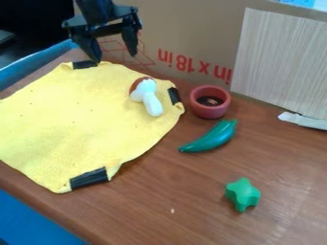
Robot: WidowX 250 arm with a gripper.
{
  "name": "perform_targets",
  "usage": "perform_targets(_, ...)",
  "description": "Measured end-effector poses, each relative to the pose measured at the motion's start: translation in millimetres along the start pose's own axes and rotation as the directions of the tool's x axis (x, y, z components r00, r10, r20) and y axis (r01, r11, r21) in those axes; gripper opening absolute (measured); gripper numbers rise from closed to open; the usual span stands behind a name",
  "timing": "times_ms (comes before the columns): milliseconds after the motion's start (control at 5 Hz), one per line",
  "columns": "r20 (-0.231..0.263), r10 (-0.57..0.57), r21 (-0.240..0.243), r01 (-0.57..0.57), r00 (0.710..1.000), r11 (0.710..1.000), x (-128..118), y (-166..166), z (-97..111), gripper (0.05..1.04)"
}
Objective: Fold the cloth from bottom left to top right to cover the white figure
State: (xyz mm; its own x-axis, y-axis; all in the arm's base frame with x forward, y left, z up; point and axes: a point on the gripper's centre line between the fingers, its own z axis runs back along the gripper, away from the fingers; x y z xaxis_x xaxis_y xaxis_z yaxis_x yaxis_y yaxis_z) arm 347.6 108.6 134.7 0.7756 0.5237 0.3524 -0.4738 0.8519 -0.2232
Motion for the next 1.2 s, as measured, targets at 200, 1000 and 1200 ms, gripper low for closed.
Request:
perform_targets(200, 0.003, -0.025, 0.009, 0.025, 1.0, 1.0, -5, 4, -7, 1.001)
perform_targets(1000, 0.062, 0.191, 0.12, -0.197, 0.98, 0.973, 0, 117, 9, 1.001)
perform_targets(1200, 0.064, 0.23, 0.165, -0.238, 0.971, 0.957, 0, 148, 6, 1.001)
